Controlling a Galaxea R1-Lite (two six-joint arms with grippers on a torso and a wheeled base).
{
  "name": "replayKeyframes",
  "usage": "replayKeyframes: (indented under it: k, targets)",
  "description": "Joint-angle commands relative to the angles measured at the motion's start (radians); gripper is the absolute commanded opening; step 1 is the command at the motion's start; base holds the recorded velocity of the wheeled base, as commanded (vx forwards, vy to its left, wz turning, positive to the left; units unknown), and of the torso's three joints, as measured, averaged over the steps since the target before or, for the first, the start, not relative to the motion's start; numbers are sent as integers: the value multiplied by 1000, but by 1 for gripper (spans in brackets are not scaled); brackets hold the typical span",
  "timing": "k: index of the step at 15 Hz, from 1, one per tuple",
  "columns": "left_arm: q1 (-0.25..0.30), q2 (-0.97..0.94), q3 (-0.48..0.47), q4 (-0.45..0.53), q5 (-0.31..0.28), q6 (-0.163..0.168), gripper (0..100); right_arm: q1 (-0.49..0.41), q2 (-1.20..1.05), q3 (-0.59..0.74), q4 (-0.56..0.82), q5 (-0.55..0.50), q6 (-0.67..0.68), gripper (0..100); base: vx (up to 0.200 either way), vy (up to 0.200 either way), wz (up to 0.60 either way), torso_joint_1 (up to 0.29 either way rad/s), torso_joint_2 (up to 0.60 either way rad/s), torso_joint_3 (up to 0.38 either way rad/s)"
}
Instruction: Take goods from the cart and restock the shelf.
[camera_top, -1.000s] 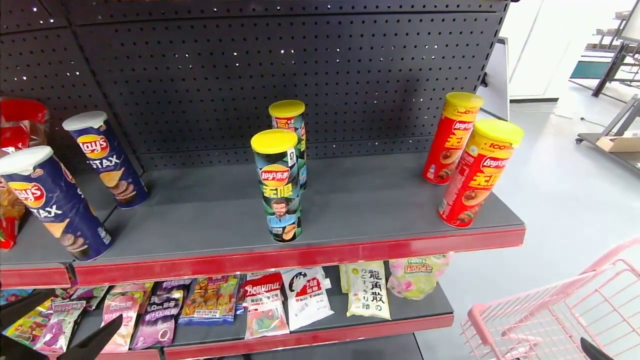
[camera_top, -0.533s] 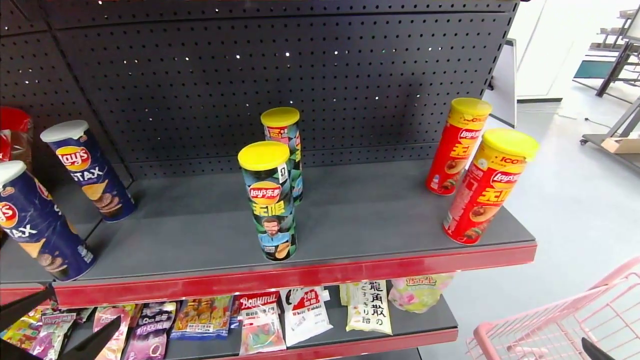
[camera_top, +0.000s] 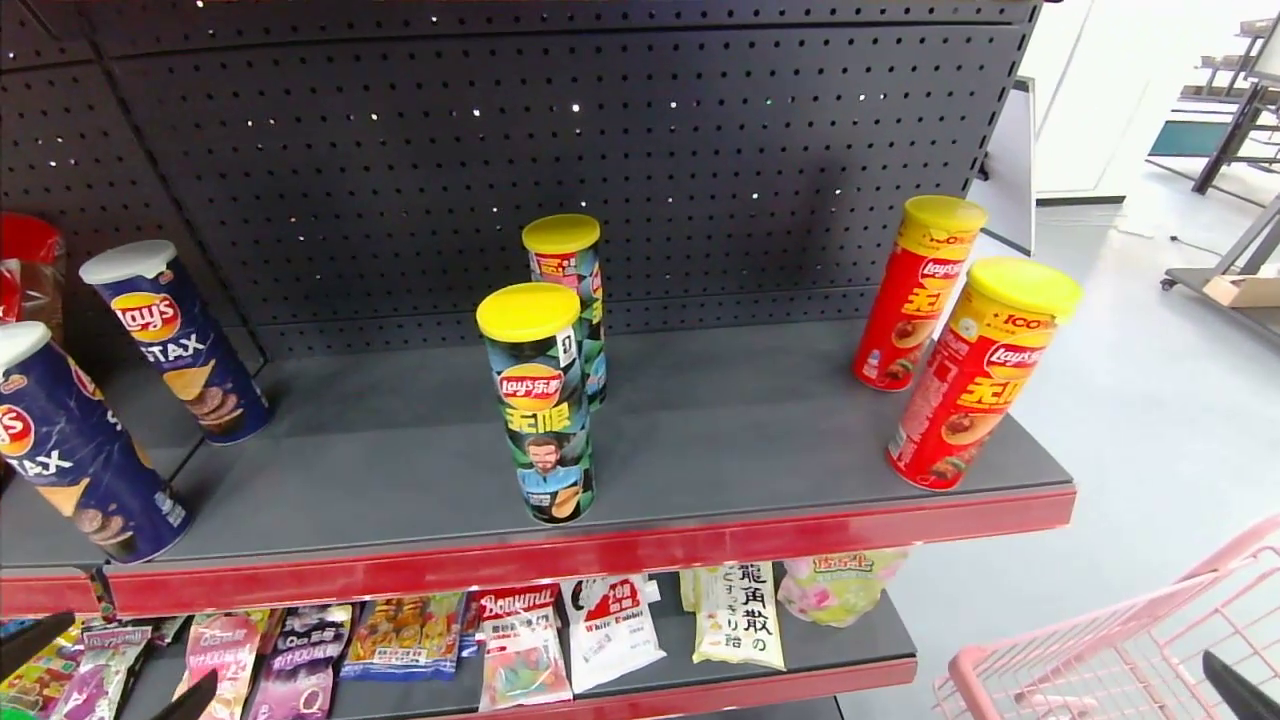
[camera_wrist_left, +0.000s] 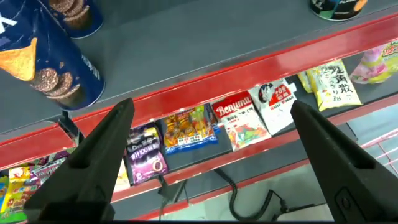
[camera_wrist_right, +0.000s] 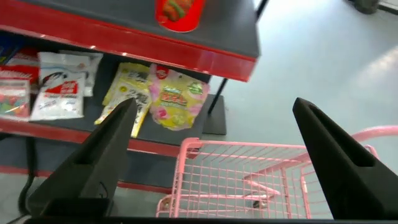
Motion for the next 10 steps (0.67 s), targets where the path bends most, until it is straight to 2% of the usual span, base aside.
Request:
replayKeyframes:
  k: [1, 2, 3, 4, 5, 6, 8, 10]
  targets:
    - [1, -126, 26, 42, 9, -4, 100, -45, -31, -9, 0, -22, -2, 100, 0, 0, 0, 0, 0, 0]
    - [3, -223, 26, 160, 72, -52, 100, -142, -79, -8, 3, -31, -2, 100, 0, 0, 0, 0, 0, 0]
    - [3, -266, 26, 226, 126, -104, 100, -206, -116, 0, 5, -32, -3, 100, 0, 0, 0, 0, 0, 0]
    - [1, -304, 29, 263, 139, -158, 100, -266, -154, 3, 26, -32, -6, 100, 0, 0, 0, 0, 0, 0]
    - [1, -341, 52, 278, 146, -185, 100, -326, -191, 1, 86, -31, -5, 100, 0, 0, 0, 0, 0, 0]
    - [3, -401, 86, 275, 153, -187, 100, -396, -255, 1, 169, -25, -2, 100, 0, 0, 0, 0, 0, 0]
    - [1, -464, 89, 272, 158, -190, 100, -427, -415, 24, 282, 0, 4, 100, 0, 0, 0, 0, 0, 0]
    - [-3, -538, 97, 260, 146, -181, 100, -427, -405, 47, 229, 35, 44, 100, 0, 0, 0, 0, 0, 0]
